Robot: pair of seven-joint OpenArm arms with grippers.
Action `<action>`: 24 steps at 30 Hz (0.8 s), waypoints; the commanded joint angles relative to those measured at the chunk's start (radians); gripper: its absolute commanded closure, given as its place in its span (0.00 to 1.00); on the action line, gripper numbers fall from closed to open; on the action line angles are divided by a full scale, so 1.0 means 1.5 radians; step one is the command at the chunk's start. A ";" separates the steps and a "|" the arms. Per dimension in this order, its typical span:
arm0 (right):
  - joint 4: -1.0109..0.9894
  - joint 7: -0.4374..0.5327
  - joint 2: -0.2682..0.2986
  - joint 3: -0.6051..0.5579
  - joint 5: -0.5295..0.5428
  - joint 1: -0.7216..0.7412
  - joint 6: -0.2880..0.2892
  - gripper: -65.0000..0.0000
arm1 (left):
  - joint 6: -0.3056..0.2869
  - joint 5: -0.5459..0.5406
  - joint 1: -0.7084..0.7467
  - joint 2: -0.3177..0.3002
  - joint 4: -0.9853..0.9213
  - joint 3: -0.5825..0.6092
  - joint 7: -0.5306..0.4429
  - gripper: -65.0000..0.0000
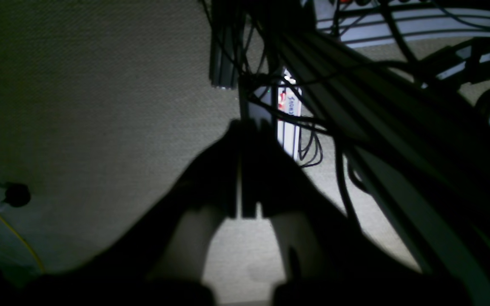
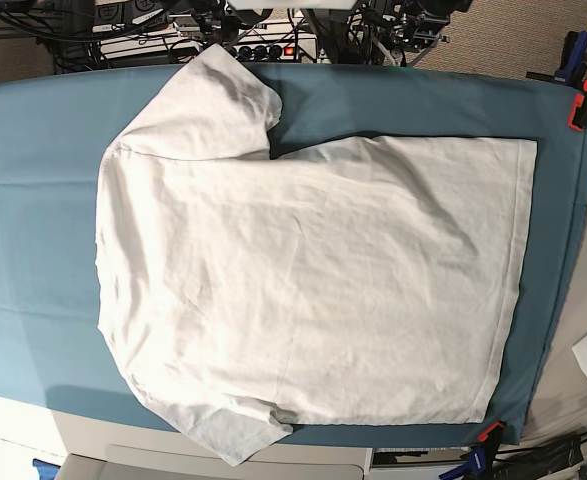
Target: Fold the T-shirt properly
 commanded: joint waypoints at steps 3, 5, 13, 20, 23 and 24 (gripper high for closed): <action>0.003 0.007 0.002 0.000 0.000 0.002 0.002 1.00 | 0.000 -0.002 -0.002 0.001 0.003 -0.001 -0.004 1.00; 0.003 0.007 0.002 0.000 0.000 0.002 0.002 1.00 | 0.000 -0.002 -0.002 0.001 0.003 -0.001 -0.004 1.00; 0.003 0.007 0.002 0.000 0.000 0.002 0.002 1.00 | 0.000 -0.002 -0.002 0.001 0.003 -0.001 -0.004 1.00; 0.003 0.007 0.002 0.000 0.000 0.002 0.002 1.00 | 0.000 -0.001 0.002 0.001 0.003 -0.001 0.010 1.00; 0.003 0.007 0.002 0.000 0.000 0.002 0.002 1.00 | 0.000 -0.001 0.002 0.001 0.003 -0.001 0.010 1.00; 0.003 0.007 0.002 0.000 0.000 0.002 0.002 1.00 | 0.000 -0.001 0.002 0.001 0.003 -0.001 0.010 1.00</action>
